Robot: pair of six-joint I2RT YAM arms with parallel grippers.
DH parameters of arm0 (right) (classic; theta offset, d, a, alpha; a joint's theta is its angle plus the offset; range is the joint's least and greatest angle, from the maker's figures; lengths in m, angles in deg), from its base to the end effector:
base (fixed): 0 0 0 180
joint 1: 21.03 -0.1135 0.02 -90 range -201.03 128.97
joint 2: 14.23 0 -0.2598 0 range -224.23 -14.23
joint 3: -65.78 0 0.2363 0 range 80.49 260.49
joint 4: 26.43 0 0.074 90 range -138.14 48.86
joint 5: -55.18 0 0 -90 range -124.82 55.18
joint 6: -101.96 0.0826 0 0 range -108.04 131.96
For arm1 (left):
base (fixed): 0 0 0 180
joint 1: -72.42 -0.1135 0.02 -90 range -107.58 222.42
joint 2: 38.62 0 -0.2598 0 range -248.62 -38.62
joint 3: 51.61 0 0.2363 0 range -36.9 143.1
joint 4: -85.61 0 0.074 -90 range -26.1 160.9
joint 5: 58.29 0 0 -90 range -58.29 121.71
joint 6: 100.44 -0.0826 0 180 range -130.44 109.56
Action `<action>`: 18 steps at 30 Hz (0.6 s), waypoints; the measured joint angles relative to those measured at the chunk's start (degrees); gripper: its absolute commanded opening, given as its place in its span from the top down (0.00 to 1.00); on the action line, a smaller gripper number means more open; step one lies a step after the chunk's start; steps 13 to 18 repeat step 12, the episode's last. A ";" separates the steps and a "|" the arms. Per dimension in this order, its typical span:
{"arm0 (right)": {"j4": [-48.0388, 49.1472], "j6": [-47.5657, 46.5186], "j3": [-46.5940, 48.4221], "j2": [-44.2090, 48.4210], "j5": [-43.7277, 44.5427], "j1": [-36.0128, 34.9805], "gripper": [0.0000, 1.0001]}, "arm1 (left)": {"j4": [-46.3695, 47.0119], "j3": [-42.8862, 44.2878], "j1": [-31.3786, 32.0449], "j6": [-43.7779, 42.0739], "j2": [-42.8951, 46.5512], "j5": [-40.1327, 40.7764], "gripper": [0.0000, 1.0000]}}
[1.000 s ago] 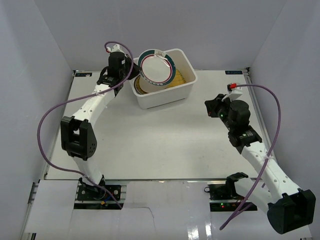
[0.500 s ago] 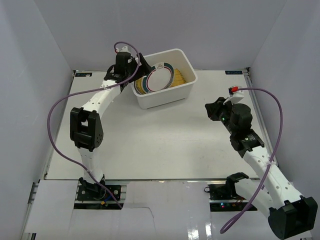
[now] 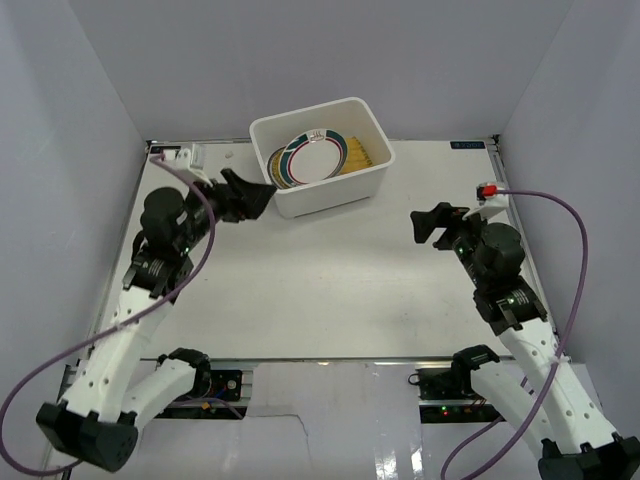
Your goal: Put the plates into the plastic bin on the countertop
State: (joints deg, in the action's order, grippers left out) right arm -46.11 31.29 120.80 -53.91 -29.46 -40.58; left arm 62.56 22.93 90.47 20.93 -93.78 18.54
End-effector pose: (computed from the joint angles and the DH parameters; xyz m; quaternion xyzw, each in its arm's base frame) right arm 0.1946 0.0609 0.3301 0.0304 0.7326 0.1937 0.6518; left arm 0.2305 -0.0949 0.3953 -0.0061 0.7288 -0.3601 0.5824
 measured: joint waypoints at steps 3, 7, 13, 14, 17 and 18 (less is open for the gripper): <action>-0.02 1.44 0.00 5.07 4.37 0.00 0.10 | -1.73 -9.16 0.22 -0.68 10.54 -4.33 0.02; 2.16 2.47 -0.59 11.26 9.79 0.00 0.10 | -6.49 -17.25 0.22 -2.23 21.11 -6.62 0.02; 5.16 1.92 -3.13 12.98 14.60 0.00 0.10 | -9.92 -20.81 0.22 -5.31 30.45 -7.04 0.02; 5.16 1.92 -3.13 12.98 14.60 0.00 0.10 | -9.92 -20.81 0.22 -5.31 30.45 -7.04 0.02; 5.16 1.92 -3.13 12.98 14.60 0.00 0.10 | -9.92 -20.81 0.22 -5.31 30.45 -7.04 0.02; 5.16 1.92 -3.13 12.98 14.60 0.00 0.10 | -9.92 -20.81 0.22 -5.31 30.45 -7.04 0.02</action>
